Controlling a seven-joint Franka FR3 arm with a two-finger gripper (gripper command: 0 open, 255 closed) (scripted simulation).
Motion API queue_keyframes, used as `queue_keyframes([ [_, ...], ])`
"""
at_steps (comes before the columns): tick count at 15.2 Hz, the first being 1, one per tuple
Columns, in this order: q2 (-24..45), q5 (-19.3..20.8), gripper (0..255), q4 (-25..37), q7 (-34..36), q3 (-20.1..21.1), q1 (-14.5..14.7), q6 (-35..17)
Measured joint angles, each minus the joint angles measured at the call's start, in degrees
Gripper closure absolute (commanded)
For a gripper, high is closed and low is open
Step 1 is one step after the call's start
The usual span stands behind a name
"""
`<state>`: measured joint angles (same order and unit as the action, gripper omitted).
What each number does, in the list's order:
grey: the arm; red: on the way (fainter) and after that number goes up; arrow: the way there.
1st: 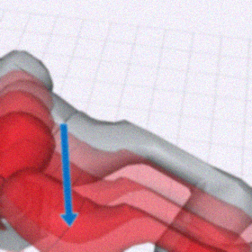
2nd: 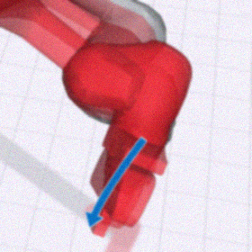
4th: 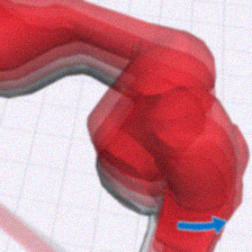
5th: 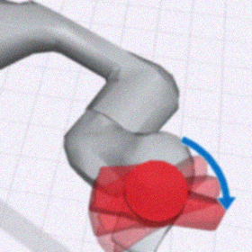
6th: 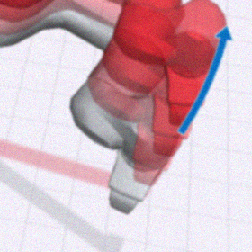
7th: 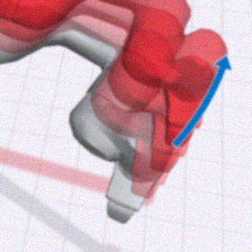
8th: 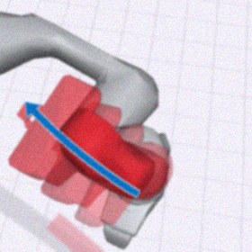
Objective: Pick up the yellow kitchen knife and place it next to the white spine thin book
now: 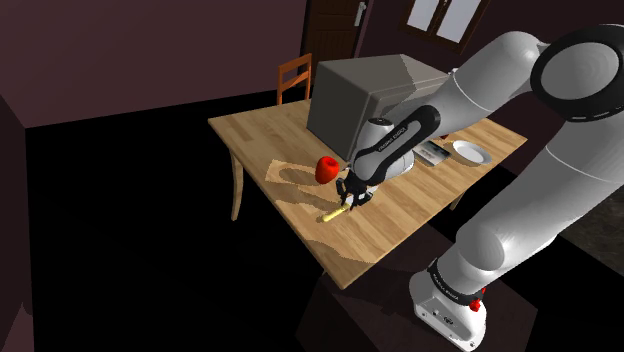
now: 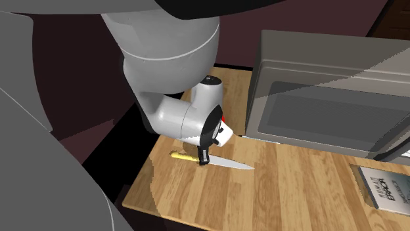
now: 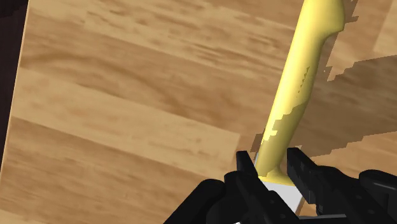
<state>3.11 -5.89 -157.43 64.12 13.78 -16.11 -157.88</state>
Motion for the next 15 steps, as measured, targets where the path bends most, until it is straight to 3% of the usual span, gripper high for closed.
queue_keyframes([
  [4, -0.42, -0.16, 255, -0.02, -0.09, 0.02, -0.03, 0.39],
  [15, -10.96, -2.94, 255, 0.29, -1.72, 0.05, 0.3, 11.11],
])
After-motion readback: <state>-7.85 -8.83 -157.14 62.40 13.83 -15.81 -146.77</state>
